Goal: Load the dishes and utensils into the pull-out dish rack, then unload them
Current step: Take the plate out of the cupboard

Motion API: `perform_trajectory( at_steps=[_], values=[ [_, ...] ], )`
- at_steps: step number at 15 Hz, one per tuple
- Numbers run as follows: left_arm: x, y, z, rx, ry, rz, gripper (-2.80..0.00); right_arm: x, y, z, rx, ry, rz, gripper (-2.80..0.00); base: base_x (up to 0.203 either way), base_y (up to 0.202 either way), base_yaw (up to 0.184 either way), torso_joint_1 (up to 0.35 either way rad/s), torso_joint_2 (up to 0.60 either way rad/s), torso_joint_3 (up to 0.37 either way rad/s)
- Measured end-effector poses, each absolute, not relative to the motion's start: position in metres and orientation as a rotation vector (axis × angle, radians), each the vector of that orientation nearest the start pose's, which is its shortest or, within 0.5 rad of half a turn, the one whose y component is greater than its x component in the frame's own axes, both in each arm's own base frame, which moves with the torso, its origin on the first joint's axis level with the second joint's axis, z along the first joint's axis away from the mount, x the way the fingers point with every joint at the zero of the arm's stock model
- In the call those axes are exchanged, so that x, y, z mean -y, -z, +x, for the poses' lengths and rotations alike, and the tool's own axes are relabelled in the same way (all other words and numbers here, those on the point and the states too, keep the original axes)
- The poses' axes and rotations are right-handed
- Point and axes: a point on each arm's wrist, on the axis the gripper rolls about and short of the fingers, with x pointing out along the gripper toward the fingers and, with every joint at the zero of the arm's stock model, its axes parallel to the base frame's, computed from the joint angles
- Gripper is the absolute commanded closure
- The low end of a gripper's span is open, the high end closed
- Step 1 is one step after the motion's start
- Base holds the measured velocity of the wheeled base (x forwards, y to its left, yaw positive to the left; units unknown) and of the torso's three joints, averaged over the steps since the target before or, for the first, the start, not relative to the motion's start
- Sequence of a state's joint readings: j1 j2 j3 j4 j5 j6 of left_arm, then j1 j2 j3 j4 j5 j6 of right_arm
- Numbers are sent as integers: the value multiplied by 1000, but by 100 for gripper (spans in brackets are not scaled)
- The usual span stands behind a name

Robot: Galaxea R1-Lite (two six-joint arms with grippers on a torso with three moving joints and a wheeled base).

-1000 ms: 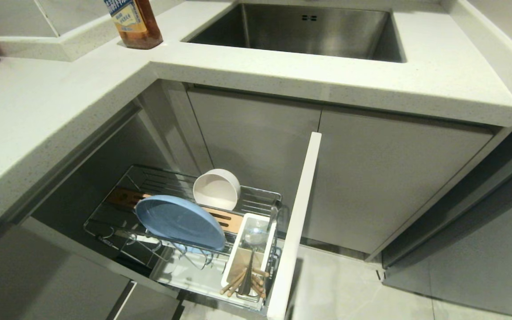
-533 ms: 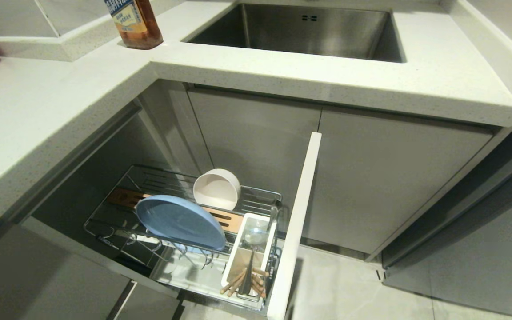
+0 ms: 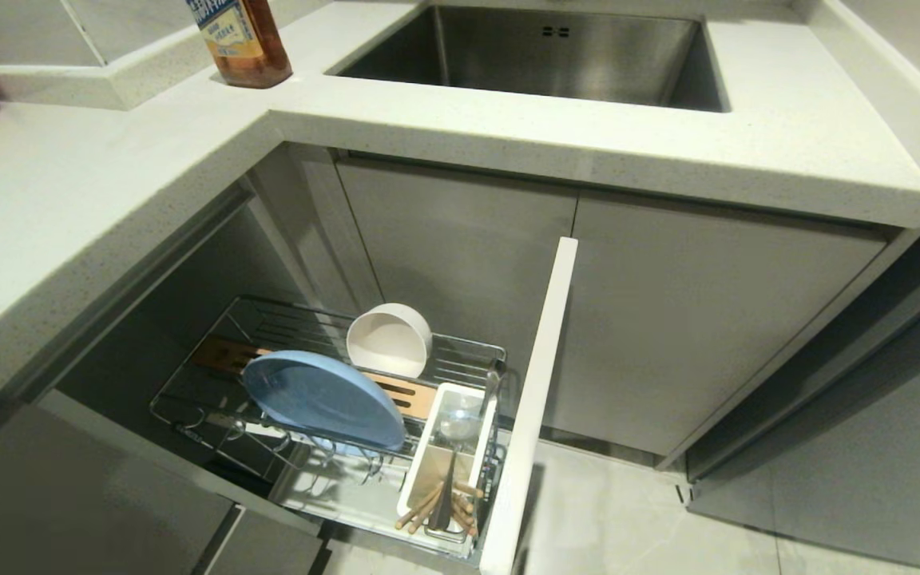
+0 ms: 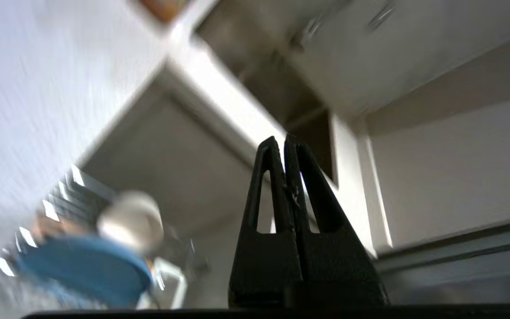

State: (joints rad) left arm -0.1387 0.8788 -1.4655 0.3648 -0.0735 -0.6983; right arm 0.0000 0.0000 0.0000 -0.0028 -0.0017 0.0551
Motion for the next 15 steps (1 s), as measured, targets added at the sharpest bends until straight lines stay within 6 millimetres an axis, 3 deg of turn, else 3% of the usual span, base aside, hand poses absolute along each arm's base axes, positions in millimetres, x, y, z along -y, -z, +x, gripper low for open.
perform_trajectory(
  at_steps=[3,7,15],
  values=[
    [22,-408,69,-86,214,-791,0,0,-76,-23,3,2,55,0,0,0,0,0,0,0],
    [63,-391,115,-166,21,-756,0,0,-76,-23,3,2,55,0,0,0,0,0,0,0],
    [147,-340,144,-326,-123,-773,0,0,-76,-23,3,2,55,0,0,0,0,0,0,0]
  ],
)
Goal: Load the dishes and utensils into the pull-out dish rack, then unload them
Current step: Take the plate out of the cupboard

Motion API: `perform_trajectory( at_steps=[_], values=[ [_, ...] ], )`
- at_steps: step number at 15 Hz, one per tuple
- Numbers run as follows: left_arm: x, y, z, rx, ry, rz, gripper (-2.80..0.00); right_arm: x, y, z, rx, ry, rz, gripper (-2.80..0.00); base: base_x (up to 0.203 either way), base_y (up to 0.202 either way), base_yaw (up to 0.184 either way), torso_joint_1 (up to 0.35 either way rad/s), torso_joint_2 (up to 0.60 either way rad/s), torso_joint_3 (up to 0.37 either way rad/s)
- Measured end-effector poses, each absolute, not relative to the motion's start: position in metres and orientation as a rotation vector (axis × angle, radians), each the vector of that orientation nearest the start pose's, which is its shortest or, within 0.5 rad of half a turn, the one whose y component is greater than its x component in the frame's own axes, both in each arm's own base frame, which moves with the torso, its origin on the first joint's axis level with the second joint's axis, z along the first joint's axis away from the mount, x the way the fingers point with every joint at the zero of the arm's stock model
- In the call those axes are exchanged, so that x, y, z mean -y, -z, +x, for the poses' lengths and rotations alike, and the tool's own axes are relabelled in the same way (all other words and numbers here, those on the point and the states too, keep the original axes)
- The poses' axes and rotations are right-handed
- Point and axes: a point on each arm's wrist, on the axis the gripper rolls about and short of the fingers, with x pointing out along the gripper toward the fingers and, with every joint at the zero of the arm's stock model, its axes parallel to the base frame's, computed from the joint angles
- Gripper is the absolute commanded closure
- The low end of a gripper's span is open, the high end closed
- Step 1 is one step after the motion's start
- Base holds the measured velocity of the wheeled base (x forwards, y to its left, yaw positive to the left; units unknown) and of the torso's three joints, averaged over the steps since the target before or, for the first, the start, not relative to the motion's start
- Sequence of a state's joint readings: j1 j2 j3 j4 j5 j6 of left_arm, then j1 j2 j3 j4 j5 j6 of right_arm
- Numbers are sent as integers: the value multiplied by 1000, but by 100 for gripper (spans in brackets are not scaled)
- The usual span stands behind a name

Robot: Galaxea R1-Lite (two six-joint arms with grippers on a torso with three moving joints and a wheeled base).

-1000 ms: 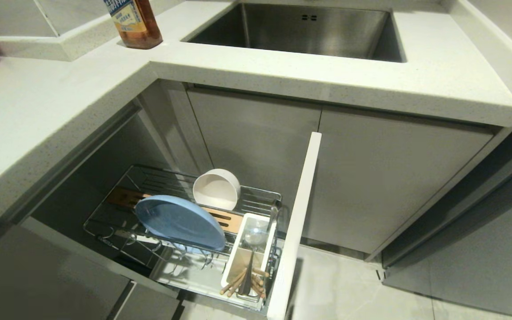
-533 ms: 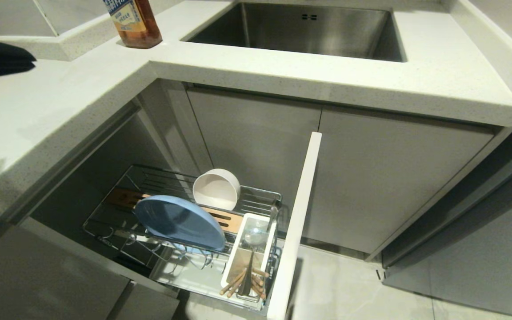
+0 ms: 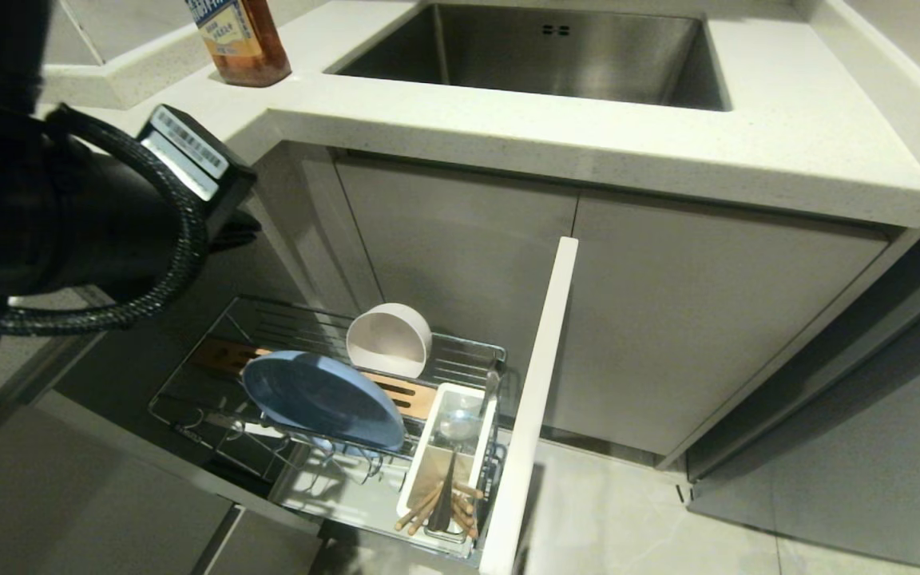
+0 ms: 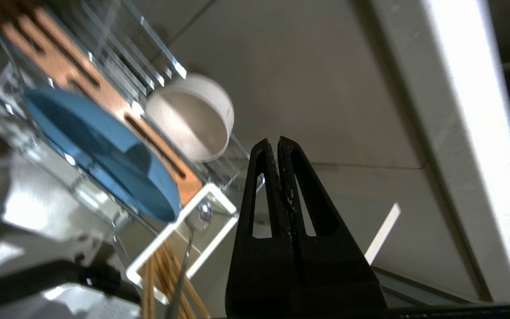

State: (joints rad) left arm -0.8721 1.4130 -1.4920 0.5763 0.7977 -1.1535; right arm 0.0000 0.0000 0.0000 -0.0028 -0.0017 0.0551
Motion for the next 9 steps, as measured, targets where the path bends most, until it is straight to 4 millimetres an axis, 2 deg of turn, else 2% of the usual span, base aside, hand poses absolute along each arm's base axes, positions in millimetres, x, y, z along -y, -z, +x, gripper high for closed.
perform_trajectory(
  at_steps=[5,6,7,9],
  values=[
    [164,-305,155,-448,-233,-722,0,0,-76,-23,3,2,55,0,0,0,0,0,0,0],
    [165,-299,156,-470,-259,-708,-128,0,-76,-23,2,2,55,0,0,0,0,0,0,0],
    [167,-293,157,-491,-287,-696,-280,0,-76,-23,3,2,55,0,0,0,0,0,0,0],
    [169,-285,160,-517,-324,-676,-280,0,-76,-23,3,2,55,0,0,0,0,0,0,0]
  ],
)
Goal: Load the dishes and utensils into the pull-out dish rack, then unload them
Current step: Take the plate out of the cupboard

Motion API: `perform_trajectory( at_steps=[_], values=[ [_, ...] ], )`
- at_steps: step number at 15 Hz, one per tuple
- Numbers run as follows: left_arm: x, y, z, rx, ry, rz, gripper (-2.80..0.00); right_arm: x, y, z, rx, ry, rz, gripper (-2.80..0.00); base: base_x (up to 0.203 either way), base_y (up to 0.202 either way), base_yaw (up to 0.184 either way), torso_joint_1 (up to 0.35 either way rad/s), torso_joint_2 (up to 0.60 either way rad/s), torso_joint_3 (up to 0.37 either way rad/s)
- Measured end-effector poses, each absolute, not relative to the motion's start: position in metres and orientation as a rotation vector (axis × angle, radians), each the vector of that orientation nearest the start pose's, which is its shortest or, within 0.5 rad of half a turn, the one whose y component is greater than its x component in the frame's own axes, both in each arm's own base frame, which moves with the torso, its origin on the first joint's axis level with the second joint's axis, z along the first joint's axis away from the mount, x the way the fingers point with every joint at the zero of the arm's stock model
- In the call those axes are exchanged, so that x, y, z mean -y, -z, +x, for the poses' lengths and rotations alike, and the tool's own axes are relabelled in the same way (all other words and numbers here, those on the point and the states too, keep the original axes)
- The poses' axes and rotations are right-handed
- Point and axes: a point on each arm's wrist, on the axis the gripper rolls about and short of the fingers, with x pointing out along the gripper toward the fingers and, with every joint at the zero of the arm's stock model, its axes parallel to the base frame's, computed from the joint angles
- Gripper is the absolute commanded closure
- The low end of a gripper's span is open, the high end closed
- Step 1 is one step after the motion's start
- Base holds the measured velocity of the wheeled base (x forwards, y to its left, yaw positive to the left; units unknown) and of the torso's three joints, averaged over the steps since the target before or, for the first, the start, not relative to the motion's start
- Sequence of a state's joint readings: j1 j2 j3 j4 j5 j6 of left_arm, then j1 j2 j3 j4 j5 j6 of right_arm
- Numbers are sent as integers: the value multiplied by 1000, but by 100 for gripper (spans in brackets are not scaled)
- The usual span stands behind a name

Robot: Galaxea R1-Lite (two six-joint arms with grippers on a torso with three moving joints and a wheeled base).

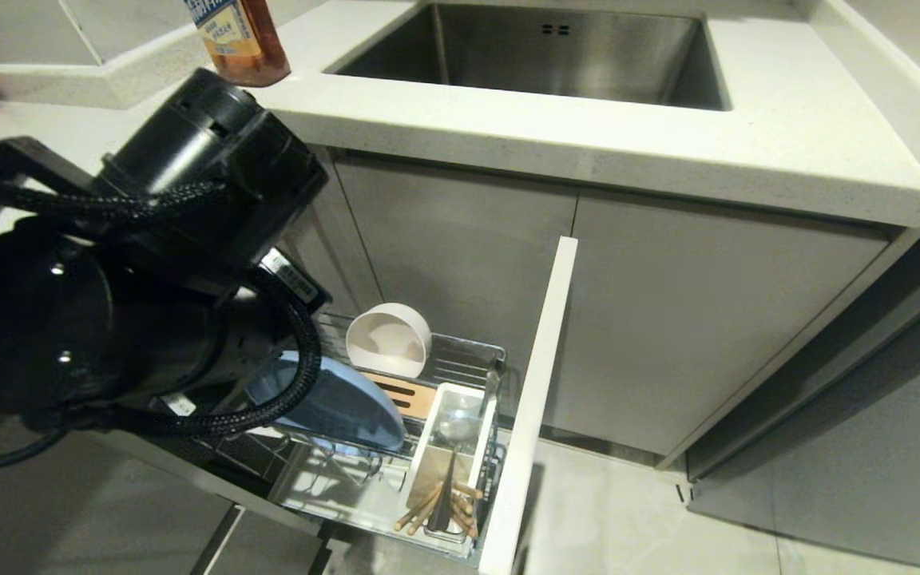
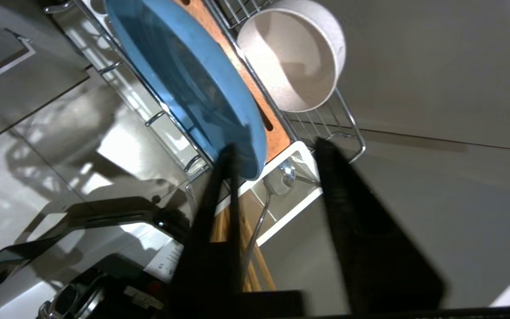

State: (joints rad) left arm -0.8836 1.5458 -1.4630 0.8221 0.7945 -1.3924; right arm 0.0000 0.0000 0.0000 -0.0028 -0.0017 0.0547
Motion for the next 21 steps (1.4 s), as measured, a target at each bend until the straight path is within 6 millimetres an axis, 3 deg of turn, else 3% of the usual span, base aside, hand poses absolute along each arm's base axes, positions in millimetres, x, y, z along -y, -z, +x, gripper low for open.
perform_trajectory(
  at_steps=[8,14,21],
  values=[
    [183,-246,197,-633,-457,-705,-280,0,-76,-23,3,2,55,0,0,0,0,0,0,0],
    [197,-230,230,-640,-514,-697,-280,0,-76,-23,3,2,55,0,0,0,0,0,0,0],
    [196,-211,249,-654,-584,-666,-280,0,-76,-23,3,2,55,0,0,0,0,0,0,0]
  ],
)
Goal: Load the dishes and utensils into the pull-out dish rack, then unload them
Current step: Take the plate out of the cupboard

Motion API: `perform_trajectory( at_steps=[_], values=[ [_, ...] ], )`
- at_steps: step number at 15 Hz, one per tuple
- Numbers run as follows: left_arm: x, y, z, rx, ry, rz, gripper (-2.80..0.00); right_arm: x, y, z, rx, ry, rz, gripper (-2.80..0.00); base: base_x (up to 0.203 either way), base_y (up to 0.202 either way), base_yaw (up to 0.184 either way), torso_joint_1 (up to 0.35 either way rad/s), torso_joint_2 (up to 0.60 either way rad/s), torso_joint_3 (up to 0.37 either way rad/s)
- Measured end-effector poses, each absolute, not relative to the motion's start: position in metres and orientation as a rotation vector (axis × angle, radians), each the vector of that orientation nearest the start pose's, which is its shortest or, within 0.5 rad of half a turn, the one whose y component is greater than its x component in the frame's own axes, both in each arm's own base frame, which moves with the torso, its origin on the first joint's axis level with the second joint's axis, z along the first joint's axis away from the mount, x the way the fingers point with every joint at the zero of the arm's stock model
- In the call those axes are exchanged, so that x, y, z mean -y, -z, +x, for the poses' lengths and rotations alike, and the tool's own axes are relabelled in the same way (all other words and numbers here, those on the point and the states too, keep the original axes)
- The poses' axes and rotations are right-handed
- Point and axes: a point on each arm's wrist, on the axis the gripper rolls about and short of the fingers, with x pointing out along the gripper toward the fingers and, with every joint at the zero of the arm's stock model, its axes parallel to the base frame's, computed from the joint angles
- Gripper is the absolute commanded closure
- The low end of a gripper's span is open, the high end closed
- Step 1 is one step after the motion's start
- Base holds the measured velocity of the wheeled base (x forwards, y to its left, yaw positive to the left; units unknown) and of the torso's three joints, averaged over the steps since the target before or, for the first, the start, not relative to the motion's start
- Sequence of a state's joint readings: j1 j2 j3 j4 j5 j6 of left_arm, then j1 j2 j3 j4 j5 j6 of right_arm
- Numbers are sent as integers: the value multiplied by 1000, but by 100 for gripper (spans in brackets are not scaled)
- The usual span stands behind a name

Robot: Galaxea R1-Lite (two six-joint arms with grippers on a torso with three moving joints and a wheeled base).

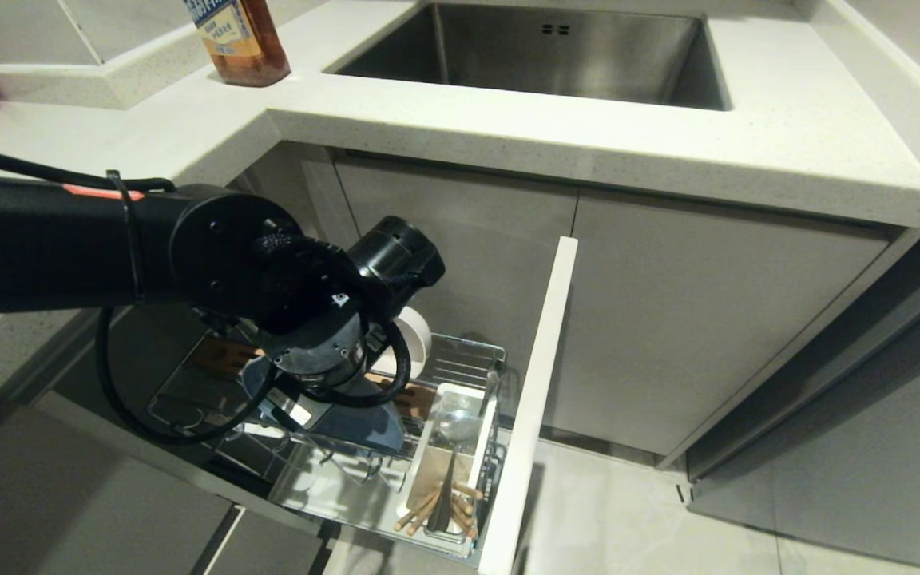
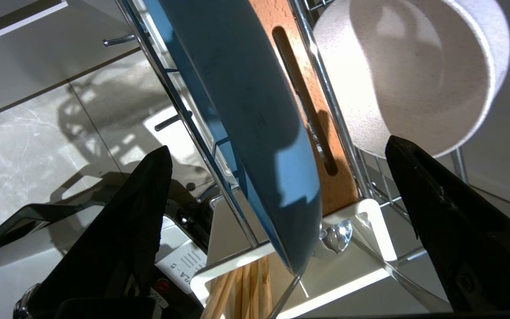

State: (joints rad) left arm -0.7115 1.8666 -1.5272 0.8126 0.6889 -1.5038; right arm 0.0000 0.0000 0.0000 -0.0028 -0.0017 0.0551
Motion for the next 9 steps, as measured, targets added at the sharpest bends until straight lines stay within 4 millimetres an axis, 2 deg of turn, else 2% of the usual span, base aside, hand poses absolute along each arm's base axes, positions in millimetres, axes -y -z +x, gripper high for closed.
perform_trajectory(
  at_steps=[2,3,4,9],
  values=[
    [197,-208,251,-658,-591,-660,-280,0,-76,-23,3,2,55,0,0,0,0,0,0,0],
    [198,-206,252,-660,-593,-658,-57,0,-76,-23,3,2,55,0,0,0,0,0,0,0],
    [198,-205,253,-660,-596,-655,0,0,-76,-23,3,2,55,0,0,0,0,0,0,0],
    [200,-204,254,-652,-598,-636,0,0,-76,-23,3,2,55,0,0,0,0,0,0,0]
  ],
)
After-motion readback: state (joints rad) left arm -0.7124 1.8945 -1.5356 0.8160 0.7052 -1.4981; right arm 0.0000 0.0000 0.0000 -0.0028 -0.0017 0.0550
